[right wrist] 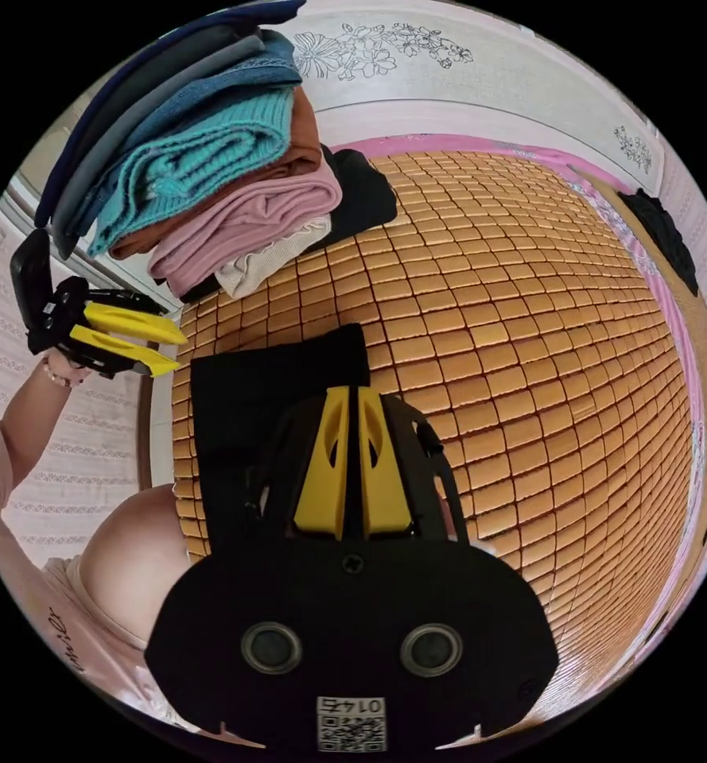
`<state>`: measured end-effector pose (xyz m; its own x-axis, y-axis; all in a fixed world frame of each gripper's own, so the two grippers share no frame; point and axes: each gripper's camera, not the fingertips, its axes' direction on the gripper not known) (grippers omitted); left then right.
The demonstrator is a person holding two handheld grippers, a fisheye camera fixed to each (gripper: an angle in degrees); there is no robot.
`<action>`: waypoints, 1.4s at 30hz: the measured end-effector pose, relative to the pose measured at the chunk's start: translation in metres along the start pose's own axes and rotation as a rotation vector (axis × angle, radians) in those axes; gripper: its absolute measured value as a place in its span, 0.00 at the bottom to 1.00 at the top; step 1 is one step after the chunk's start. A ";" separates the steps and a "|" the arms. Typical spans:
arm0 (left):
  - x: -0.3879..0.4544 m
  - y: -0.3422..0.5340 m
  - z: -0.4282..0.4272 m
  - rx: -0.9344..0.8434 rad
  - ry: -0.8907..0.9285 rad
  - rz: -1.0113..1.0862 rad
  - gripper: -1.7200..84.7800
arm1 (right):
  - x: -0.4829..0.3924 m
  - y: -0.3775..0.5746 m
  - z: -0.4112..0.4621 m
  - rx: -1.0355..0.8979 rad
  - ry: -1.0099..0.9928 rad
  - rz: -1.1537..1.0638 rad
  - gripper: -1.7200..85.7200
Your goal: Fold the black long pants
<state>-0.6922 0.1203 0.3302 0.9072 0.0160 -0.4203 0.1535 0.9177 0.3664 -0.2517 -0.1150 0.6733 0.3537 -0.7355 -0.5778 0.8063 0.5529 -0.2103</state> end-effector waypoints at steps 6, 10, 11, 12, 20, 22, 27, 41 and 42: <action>-0.023 -0.006 0.000 0.011 -0.061 0.010 0.07 | -0.054 0.008 -0.066 0.103 -0.195 -0.326 0.01; -0.030 -0.025 -0.004 0.073 -0.013 0.053 0.07 | -0.093 0.004 -0.092 0.076 -0.342 -0.536 0.01; -0.028 -0.028 -0.004 0.072 0.012 0.086 0.07 | -0.100 -0.001 -0.094 0.052 -0.384 -0.576 0.01; -0.024 -0.035 0.001 0.030 0.094 0.172 0.06 | -0.103 -0.008 -0.094 0.043 -0.405 -0.590 0.01; -0.004 -0.038 0.027 -0.417 0.172 0.455 0.01 | -0.047 -0.065 -0.050 0.003 -0.324 -0.307 0.01; -0.006 -0.036 0.028 -0.442 0.092 0.411 0.01 | -0.041 -0.077 -0.026 -0.064 -0.296 -0.270 0.01; -0.016 -0.022 0.018 -0.391 0.006 0.219 0.02 | -0.039 -0.083 0.026 -0.181 -0.141 -0.207 0.01; -0.017 -0.030 0.042 -0.374 0.171 0.077 0.02 | -0.063 -0.043 0.065 -0.163 -0.018 -0.232 0.02; -0.020 -0.034 0.041 -0.405 0.159 0.054 0.02 | -0.067 -0.036 0.071 -0.144 -0.002 -0.232 0.02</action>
<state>-0.6996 0.0728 0.3605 0.8335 0.0999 -0.5434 -0.0868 0.9950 0.0499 -0.2710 -0.1129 0.7755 0.1683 -0.8499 -0.4994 0.7905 0.4190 -0.4467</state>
